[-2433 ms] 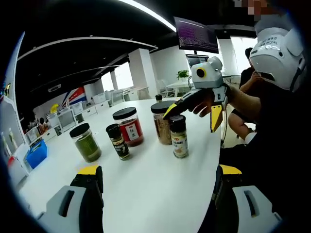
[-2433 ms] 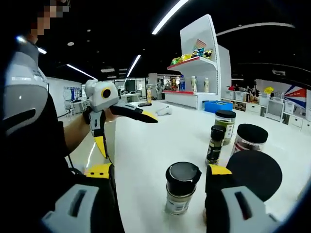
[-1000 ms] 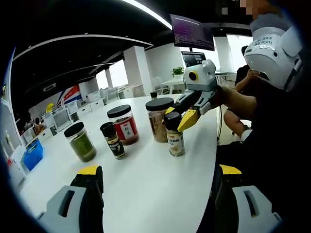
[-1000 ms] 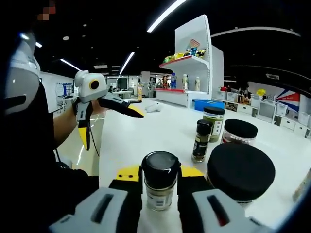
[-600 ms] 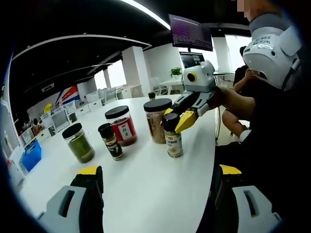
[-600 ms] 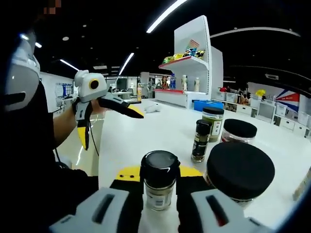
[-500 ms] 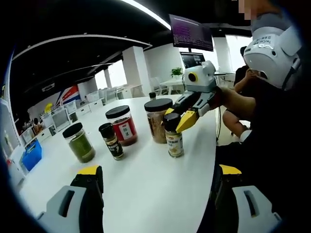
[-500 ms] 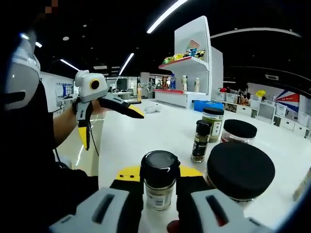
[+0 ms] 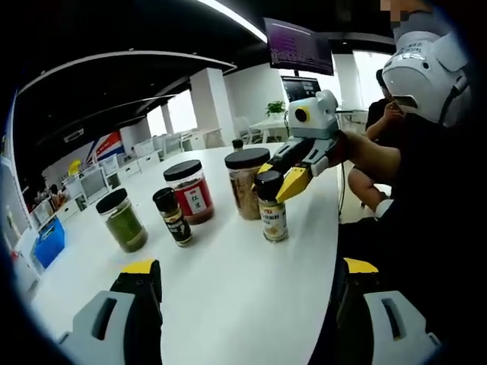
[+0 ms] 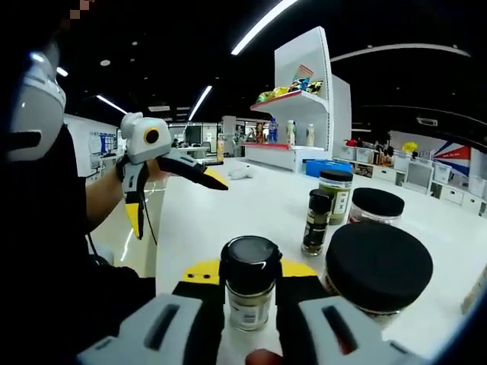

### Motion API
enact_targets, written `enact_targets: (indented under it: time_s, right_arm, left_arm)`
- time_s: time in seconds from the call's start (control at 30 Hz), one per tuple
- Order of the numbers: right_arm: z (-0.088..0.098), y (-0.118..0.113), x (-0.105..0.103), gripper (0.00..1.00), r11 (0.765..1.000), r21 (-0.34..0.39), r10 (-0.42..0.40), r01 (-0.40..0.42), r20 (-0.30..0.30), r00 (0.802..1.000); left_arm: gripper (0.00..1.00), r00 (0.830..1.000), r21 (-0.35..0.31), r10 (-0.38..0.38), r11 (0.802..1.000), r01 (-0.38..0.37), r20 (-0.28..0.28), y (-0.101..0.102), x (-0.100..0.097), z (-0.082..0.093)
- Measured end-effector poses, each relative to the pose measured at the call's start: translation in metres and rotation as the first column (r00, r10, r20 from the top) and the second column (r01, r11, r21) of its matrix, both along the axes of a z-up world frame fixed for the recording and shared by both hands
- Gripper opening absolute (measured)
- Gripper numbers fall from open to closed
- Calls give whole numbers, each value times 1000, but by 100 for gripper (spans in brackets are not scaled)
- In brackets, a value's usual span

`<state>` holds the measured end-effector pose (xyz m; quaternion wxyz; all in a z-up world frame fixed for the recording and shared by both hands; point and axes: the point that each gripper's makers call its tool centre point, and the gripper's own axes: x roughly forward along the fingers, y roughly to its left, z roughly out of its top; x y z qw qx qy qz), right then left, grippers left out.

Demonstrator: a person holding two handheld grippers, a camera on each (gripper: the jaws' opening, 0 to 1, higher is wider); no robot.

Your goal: Pick up the mixed condiments and ingredients on the table and sort them into separate groups

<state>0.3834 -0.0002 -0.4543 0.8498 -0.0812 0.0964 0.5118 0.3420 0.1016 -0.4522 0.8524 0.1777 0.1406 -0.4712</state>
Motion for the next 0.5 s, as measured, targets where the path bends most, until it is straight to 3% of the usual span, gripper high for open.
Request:
enact_targets:
  time_s: [0.5]
  right_arm:
    - [1,2,-2,23,1000,9,9,-9,4,1000]
  left_arm:
    - [95,1000,1,-23,1000,23,3,-3,-4,2]
